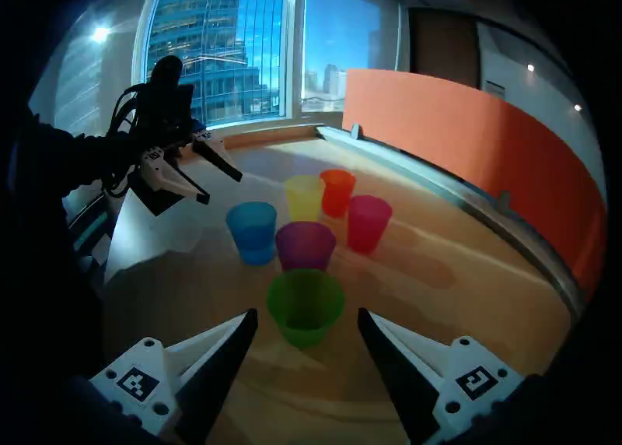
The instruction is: Pour water
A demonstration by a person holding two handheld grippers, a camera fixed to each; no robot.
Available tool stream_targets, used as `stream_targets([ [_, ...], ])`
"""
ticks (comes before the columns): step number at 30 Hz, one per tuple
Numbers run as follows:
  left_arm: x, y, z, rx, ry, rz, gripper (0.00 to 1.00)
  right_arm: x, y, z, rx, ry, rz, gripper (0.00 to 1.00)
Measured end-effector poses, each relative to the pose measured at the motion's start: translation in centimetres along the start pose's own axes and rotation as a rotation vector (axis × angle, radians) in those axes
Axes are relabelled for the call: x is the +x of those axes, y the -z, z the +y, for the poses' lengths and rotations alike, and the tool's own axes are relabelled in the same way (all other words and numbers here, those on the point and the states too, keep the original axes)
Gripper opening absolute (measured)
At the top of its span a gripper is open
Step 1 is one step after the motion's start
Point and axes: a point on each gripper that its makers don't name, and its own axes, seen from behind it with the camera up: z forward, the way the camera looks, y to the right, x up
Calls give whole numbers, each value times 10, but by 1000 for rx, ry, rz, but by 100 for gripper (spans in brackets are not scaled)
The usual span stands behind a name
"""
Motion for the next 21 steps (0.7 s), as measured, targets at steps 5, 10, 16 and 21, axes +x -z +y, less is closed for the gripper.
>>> stream_targets([
  [5,-12,-6,1,-11,-5,-35,96,-9,-8,0,10,-6,-16,100],
  [10,-24,-12,3,-21,-17,-68,96,-16,-17,0,20,-18,-31,100],
  [16,-34,-21,2,-27,-17,-97,96,-22,-28,3,21,-29,-42,100],
  [21,-36,-29,0,-31,-8,-110,96,-25,-35,4,25,-37,-52,99],
])
